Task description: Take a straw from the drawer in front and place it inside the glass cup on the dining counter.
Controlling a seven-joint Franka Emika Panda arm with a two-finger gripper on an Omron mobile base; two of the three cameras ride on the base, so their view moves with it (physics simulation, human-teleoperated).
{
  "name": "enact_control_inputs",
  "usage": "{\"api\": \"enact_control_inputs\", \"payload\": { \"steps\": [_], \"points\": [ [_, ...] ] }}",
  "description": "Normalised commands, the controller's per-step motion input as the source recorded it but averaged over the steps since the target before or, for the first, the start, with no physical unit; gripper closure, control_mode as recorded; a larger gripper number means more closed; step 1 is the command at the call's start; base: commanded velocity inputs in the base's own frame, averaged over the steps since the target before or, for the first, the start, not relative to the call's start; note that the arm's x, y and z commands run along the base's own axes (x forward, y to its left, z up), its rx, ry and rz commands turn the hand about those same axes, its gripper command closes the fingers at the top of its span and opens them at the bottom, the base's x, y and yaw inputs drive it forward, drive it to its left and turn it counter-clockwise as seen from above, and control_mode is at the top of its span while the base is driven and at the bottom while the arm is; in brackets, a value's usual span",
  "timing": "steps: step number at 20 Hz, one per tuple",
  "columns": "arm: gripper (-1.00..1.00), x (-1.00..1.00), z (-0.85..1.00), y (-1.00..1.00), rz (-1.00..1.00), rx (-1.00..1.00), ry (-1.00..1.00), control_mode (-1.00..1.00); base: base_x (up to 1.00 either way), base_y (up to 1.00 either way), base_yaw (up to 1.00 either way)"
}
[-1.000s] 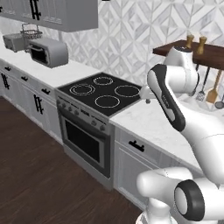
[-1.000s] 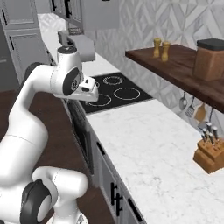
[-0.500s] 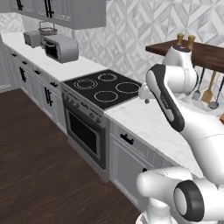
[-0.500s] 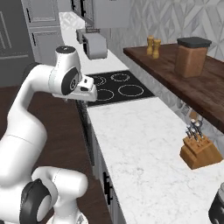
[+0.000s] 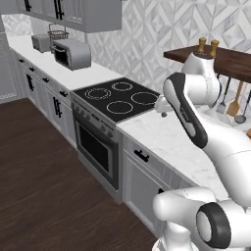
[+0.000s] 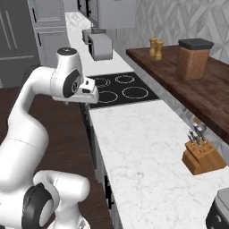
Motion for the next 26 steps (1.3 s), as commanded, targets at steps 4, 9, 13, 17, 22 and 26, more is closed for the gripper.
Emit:
{"api": "enact_control_inputs", "payload": {
  "steps": [4,9,13,17,22,26],
  "points": [
    [-1.0,0.0,0.0,0.74,0.01,-0.23,0.0,-1.0,0.0,0.0,0.0],
    [-1.0,0.0,-0.11,0.8,0.0,-0.3,0.0,-1.0,0.0,0.0,0.0],
    [-1.0,0.03,-0.23,0.57,0.0,-0.26,0.0,-1.0,0.0,0.0,0.0],
    [-1.0,0.14,-0.43,0.31,0.0,-0.26,0.0,-1.0,0.0,0.0,0.0],
    [-1.0,0.31,-0.7,0.02,0.0,-0.28,0.0,-1.0,0.0,0.0,0.0],
    [-1.0,0.2,-0.69,-0.03,0.0,-0.26,0.0,-1.0,0.0,0.0,0.0]
  ]
}}
